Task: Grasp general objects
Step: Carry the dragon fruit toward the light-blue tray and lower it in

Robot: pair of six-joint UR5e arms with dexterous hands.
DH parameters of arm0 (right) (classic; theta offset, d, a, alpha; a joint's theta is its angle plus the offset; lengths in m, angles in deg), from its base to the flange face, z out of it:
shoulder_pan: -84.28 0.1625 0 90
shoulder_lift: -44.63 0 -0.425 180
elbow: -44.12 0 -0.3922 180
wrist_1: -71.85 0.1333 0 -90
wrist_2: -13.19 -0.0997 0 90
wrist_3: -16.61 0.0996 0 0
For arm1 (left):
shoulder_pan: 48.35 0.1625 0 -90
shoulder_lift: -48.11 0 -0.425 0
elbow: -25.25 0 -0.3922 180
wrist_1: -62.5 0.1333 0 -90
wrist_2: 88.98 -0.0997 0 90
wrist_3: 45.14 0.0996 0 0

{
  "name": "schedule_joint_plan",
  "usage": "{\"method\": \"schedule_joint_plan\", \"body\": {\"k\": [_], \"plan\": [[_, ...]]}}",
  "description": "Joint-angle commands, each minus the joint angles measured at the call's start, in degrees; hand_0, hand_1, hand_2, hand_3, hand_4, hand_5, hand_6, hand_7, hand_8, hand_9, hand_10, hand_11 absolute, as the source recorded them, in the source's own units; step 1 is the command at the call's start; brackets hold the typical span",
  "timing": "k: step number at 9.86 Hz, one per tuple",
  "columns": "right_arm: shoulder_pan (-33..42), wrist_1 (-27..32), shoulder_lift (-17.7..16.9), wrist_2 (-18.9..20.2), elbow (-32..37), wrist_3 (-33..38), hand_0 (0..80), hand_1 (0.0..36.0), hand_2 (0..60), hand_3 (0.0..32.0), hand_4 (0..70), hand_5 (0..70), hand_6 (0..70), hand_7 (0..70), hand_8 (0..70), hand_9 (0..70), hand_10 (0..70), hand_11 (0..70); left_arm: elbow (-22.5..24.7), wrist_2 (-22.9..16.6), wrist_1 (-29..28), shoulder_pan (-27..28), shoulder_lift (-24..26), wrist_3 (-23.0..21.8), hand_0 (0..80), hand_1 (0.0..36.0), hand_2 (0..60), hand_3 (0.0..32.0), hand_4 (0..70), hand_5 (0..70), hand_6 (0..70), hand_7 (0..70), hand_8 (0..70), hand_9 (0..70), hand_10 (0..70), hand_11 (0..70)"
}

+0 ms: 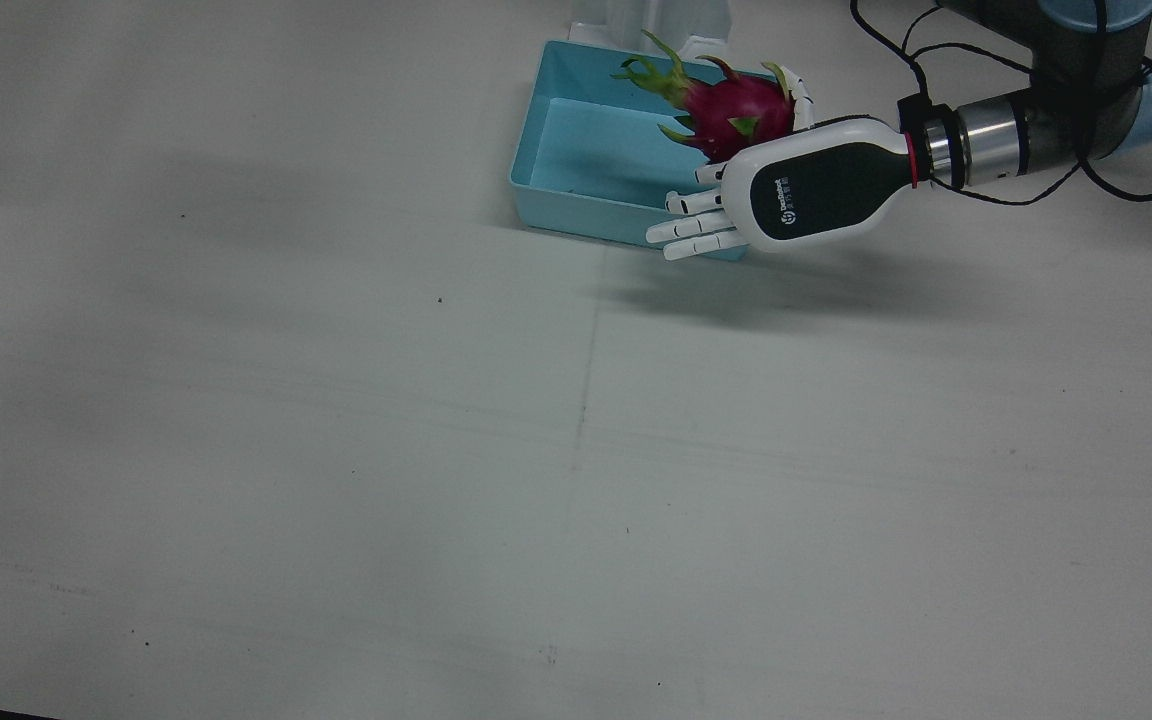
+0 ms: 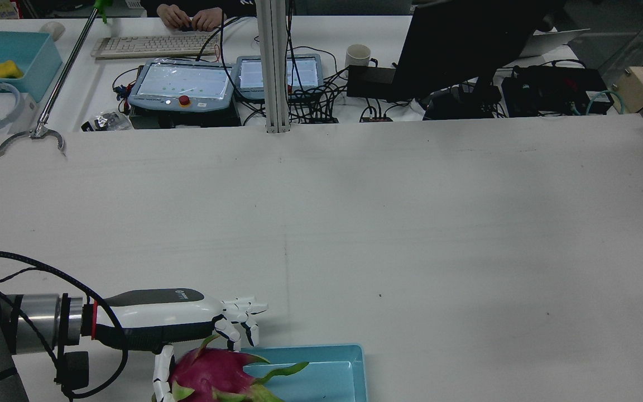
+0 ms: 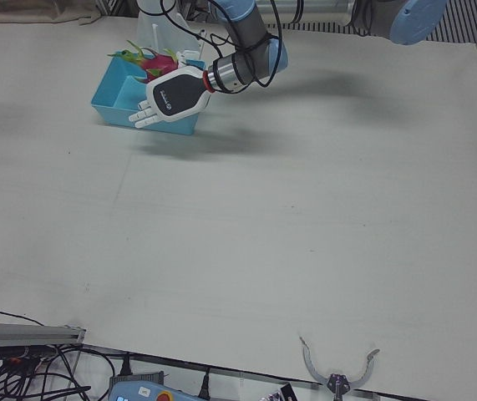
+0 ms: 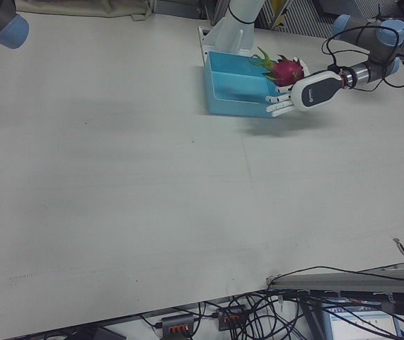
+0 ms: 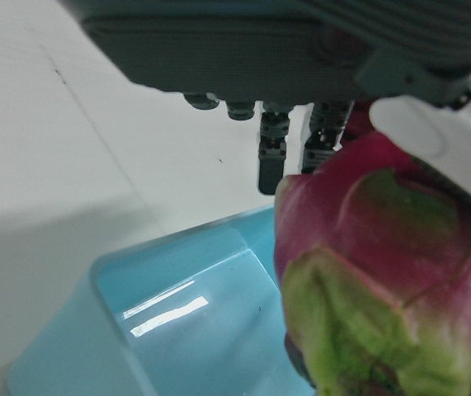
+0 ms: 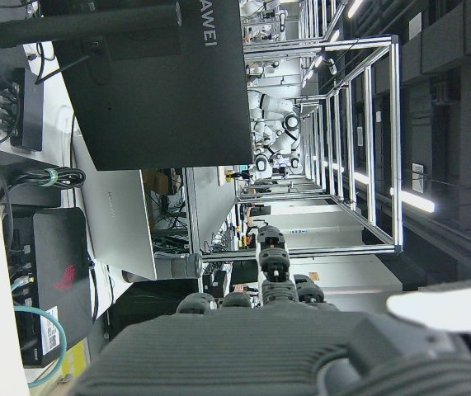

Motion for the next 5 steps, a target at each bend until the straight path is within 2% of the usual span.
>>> {"method": "schedule_joint_plan", "body": {"k": [1, 2, 3, 4, 5], "plan": [[-0.1, 0.0, 0.0, 0.0, -0.1, 0.0, 0.0, 0.0, 0.0, 0.0, 0.0, 0.0, 0.0, 0.0, 0.0, 0.0, 0.0, 0.0, -0.6, 2.0, -2.4, 2.2, 0.0, -1.5, 53.7, 26.4, 52.8, 0.0, 70.0, 53.7, 10.6, 34.2, 1.1, 5.4, 0.0, 0.0], [-0.1, 0.0, 0.0, 0.0, -0.1, 0.0, 0.0, 0.0, 0.0, 0.0, 0.0, 0.0, 0.0, 0.0, 0.0, 0.0, 0.0, 0.0, -0.6, 2.0, -2.4, 2.3, 0.0, -1.5, 52.4, 17.6, 21.4, 0.0, 68.5, 47.9, 9.0, 31.8, 0.8, 4.9, 0.0, 0.0], [-0.1, 0.0, 0.0, -0.1, -0.1, 0.0, 0.0, 0.0, 0.0, 0.0, 0.0, 0.0, 0.0, 0.0, 0.0, 0.0, 0.0, 0.0, -0.6, 2.0, -2.5, 2.3, 0.0, -1.5, 48.0, 5.1, 0.0, 0.0, 38.4, 25.1, 4.8, 25.1, 0.8, 3.6, 0.0, 0.0], [0.0, 0.0, 0.0, 0.0, -0.1, 0.0, 0.0, 0.0, 0.0, 0.0, 0.0, 0.0, 0.0, 0.0, 0.0, 0.0, 0.0, 0.0, -0.6, 2.0, -3.0, 2.3, 0.0, -1.5, 46.6, 1.1, 0.0, 0.0, 13.2, 8.9, 0.2, 14.5, 0.1, 1.5, 0.0, 0.0], [0.0, 0.0, 0.0, 0.0, -0.1, 0.0, 0.0, 0.0, 0.0, 0.0, 0.0, 0.0, 0.0, 0.0, 0.0, 0.0, 0.0, 0.0, -0.6, 2.0, -3.6, 2.3, 0.0, -1.5, 46.1, 0.1, 0.0, 6.4, 0.0, 3.3, 0.0, 9.4, 0.0, 0.4, 0.0, 0.0]]}}
